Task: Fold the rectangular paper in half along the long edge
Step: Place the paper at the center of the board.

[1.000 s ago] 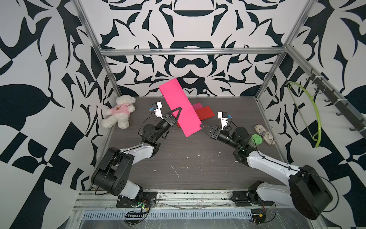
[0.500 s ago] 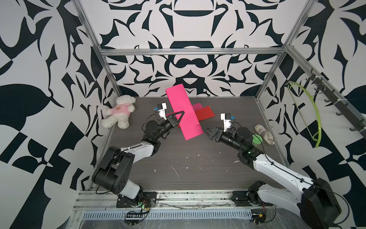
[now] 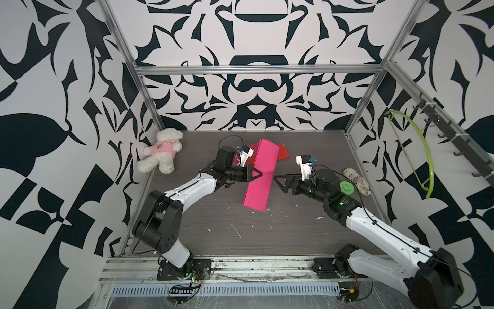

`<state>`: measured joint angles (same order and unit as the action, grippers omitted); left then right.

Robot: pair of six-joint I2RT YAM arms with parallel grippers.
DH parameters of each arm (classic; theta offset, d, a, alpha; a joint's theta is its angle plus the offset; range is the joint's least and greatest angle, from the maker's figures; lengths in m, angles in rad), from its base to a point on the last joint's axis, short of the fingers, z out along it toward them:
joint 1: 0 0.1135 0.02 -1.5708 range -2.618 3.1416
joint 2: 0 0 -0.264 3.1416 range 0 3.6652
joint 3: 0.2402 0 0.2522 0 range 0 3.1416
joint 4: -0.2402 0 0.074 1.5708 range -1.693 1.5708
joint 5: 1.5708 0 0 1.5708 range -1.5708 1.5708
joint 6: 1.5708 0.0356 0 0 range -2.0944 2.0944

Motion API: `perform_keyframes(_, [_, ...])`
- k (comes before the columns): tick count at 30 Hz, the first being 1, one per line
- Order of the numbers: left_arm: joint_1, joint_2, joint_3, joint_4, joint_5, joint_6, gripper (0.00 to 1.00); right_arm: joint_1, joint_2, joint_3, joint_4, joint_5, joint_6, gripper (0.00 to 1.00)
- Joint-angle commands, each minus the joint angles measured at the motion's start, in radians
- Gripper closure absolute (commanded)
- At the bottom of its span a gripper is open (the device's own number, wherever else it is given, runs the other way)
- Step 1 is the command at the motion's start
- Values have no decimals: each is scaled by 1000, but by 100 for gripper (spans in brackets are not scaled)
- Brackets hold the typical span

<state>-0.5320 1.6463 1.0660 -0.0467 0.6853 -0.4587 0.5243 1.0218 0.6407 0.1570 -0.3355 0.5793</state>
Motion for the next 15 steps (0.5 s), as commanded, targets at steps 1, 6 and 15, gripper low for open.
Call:
perform_keyframes(1, [-35,83,78,-336,-6,226,100,2,-22,36,-19,16,-39,7])
perform_keyframes(6, [-87,215,214,-507,-133,320,100,2,-40,17,-49,37,-51,7])
perform_keyframes(15, [-128,388,353,-647,-270,372,100,3,-55,5,-80,53,-62,7])
